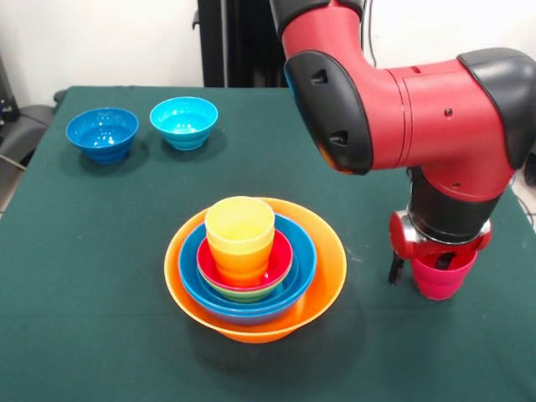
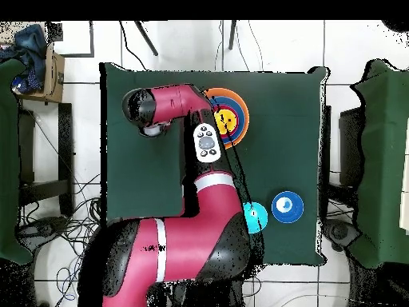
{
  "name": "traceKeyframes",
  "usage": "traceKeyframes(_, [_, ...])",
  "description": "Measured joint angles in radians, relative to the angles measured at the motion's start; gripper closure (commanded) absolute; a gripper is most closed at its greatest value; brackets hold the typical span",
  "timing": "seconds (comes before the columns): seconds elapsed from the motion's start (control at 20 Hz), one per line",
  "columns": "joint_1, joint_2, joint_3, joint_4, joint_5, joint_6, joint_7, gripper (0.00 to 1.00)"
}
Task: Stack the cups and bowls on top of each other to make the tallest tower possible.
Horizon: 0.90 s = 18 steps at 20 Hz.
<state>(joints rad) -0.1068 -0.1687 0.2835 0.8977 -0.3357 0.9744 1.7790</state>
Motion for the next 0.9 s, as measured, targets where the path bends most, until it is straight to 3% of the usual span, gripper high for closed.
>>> traceKeyframes(0.05, [0.0,0.009,0.0,-0.022,-0.005,0.003,0.0,1.0])
traceKeyframes(0.9, [-0.028,-0.019,0.045,-0.025,0.011,0.025,0.0,1.0])
